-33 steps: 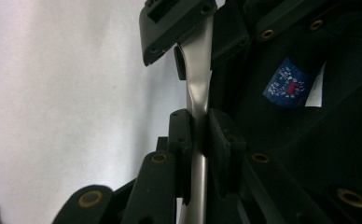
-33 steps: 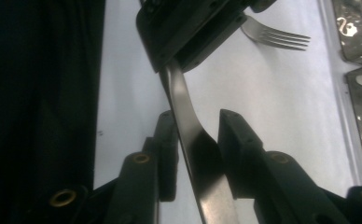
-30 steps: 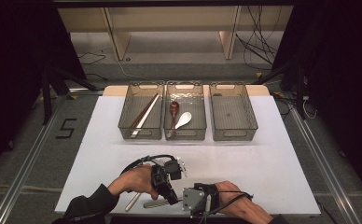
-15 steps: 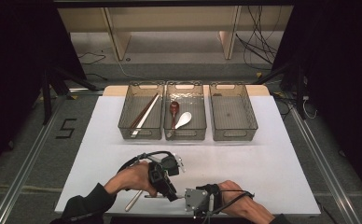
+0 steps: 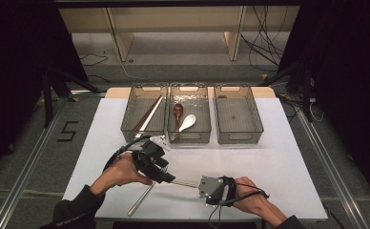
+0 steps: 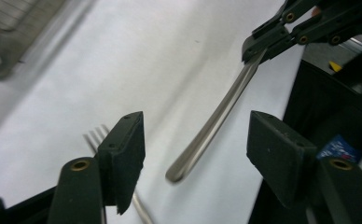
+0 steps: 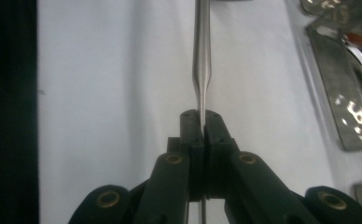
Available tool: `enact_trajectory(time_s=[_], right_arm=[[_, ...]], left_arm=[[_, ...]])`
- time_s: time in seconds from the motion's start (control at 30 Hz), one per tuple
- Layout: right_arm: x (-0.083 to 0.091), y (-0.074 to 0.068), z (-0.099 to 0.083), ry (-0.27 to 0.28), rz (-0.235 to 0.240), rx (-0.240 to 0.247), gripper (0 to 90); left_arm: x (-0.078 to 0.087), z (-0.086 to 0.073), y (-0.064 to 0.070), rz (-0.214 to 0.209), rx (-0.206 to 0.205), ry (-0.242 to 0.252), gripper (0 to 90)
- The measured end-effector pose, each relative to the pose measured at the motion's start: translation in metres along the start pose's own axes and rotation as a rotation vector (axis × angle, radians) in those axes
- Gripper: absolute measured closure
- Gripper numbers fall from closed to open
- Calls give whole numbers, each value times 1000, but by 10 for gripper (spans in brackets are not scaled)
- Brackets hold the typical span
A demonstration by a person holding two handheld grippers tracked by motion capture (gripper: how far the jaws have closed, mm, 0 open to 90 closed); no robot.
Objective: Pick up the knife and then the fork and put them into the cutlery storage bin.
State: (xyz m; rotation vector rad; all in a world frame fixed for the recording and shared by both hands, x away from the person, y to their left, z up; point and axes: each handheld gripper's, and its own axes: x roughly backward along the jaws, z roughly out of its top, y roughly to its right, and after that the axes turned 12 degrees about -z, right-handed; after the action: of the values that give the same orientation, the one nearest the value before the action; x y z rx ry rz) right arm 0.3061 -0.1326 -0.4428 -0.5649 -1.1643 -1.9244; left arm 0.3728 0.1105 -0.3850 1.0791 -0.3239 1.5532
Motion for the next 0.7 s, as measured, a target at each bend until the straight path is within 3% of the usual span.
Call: enact_trajectory(time_s=[0.27, 0.53, 0.7], right_arm=[[3, 21, -12, -13, -45, -67, 894], [10, 47, -28, -18, -106, -207, 894], [14, 60, -35, -16, -133, -269, 894]], left_arm=[[4, -19, -8, 89, 52, 53, 269], [11, -38, -13, 129, 99, 132, 243], [12, -46, -13, 141, 104, 137, 232]])
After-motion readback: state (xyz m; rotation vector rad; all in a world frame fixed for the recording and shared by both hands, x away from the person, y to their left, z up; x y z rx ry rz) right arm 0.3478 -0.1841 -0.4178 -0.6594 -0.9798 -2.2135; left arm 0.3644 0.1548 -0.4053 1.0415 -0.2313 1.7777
